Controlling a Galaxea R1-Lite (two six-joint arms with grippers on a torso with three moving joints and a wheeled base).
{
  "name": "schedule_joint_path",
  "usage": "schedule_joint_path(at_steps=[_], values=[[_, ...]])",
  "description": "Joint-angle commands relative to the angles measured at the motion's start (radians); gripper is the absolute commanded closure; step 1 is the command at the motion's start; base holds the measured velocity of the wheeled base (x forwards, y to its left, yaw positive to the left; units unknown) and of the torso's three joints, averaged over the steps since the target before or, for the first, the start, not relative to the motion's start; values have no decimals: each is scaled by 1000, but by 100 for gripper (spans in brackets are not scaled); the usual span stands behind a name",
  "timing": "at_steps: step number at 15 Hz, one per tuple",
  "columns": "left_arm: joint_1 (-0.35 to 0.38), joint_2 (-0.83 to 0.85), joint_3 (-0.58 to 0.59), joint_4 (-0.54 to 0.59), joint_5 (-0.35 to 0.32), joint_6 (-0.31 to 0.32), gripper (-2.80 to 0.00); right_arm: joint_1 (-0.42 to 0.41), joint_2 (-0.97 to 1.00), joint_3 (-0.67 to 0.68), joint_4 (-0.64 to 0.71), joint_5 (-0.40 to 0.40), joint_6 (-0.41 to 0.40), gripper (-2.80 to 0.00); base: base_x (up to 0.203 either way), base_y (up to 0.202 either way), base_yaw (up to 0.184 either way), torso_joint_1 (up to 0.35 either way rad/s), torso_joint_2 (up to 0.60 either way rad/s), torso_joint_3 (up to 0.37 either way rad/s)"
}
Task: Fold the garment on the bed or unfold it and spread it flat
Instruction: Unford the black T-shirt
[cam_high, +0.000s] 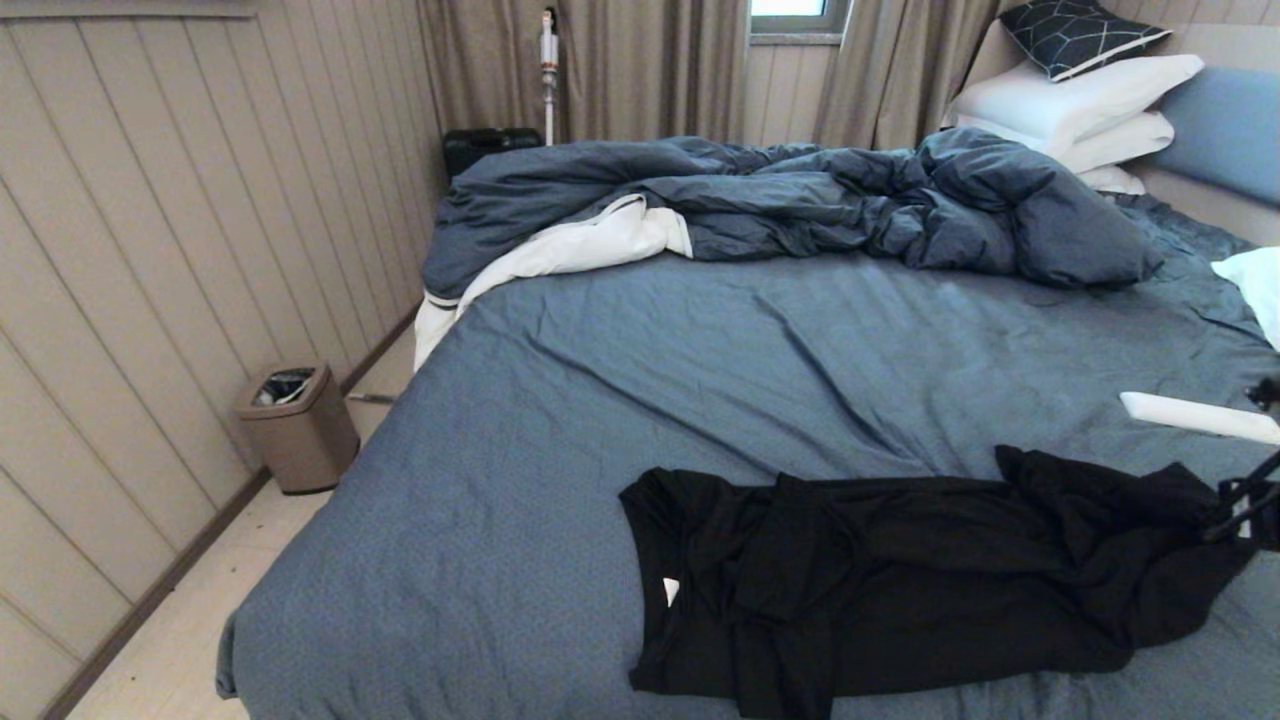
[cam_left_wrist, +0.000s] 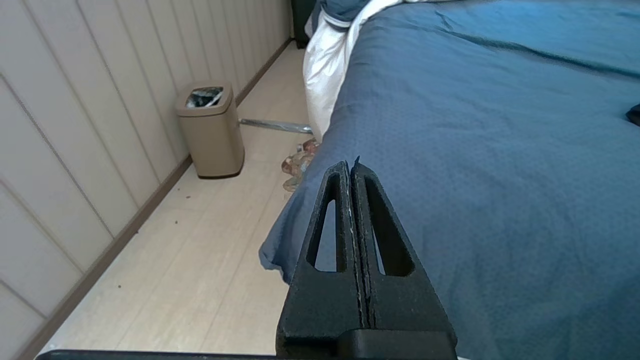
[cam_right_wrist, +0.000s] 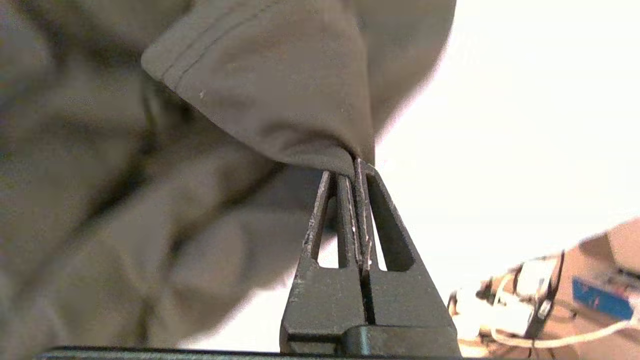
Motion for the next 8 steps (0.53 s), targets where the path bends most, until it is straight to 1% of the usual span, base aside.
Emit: schedule_joint_path(at_steps=[1,3,6,8], values=[[0,0,0,0,1,0,0,-56,-36,45,-2,15,-6,0,0,0,0,0,0,0],[0,0,0,-2,1,0,0,-118,-27,71,-41,36,-23,0,0,0,0,0,0,0],[0,0,0,0,1,0,0,-193,-18,160,-140,61,-71,0,0,0,0,0,0,0],[0,0,0,0,1,0,0,-242,-21,192,-160,84,-84,0,0,0,0,0,0,0]])
